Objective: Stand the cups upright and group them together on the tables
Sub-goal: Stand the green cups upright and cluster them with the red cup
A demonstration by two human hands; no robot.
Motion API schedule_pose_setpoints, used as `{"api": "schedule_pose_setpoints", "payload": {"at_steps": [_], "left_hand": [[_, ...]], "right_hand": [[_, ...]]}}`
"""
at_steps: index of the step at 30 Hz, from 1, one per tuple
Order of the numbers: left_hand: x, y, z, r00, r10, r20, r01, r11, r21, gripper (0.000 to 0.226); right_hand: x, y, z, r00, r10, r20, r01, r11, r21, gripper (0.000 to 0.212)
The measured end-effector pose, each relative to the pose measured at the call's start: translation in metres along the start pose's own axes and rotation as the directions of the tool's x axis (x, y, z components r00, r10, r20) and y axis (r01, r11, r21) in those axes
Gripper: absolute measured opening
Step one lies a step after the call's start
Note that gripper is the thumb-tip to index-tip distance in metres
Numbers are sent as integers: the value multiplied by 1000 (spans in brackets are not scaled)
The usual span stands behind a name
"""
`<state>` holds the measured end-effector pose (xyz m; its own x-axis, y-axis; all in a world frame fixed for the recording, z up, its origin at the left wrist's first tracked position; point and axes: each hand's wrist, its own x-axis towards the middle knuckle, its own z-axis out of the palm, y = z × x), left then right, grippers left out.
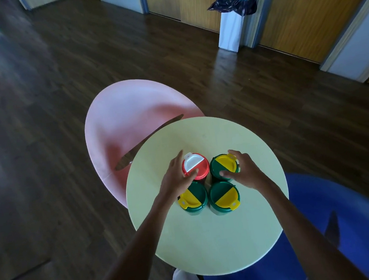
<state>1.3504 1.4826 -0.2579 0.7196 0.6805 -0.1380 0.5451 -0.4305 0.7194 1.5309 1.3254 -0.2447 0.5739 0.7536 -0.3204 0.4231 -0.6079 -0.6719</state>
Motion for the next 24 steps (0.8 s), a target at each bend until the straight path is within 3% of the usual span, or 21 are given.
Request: {"api": "schedule_pose_setpoints", "payload": {"at_steps": [4, 8, 10, 13, 19, 24], "left_hand": [[-40, -26, -2, 983, -144, -110, 106, 949, -297, 53], [-86, -59, 13, 990, -104, 91, 129, 935, -330, 86], [-93, -63, 23, 989, -66, 134, 100, 957, -271, 95], [-90, -57, 31, 993, -61, 104, 88, 959, -268, 92], [-81, -54, 37, 995, -101, 26, 104, 948, -300, 81], [-78, -50, 38, 991, -131, 35, 134, 922, -363, 76]], "right_hand": [[-37, 15, 9, 982, 109, -155, -59, 953, 296, 58], [-78, 29, 36, 978, 173, -117, -95, 869, 485, 74], [-88, 35, 49, 986, 159, -55, -109, 852, 512, 85], [-92, 37, 64, 994, 106, 11, -96, 850, 519, 94], [-90, 31, 71, 992, 108, -58, -56, 817, 574, 72], [-92, 31, 68, 994, 97, -58, -45, 811, 583, 68]]}}
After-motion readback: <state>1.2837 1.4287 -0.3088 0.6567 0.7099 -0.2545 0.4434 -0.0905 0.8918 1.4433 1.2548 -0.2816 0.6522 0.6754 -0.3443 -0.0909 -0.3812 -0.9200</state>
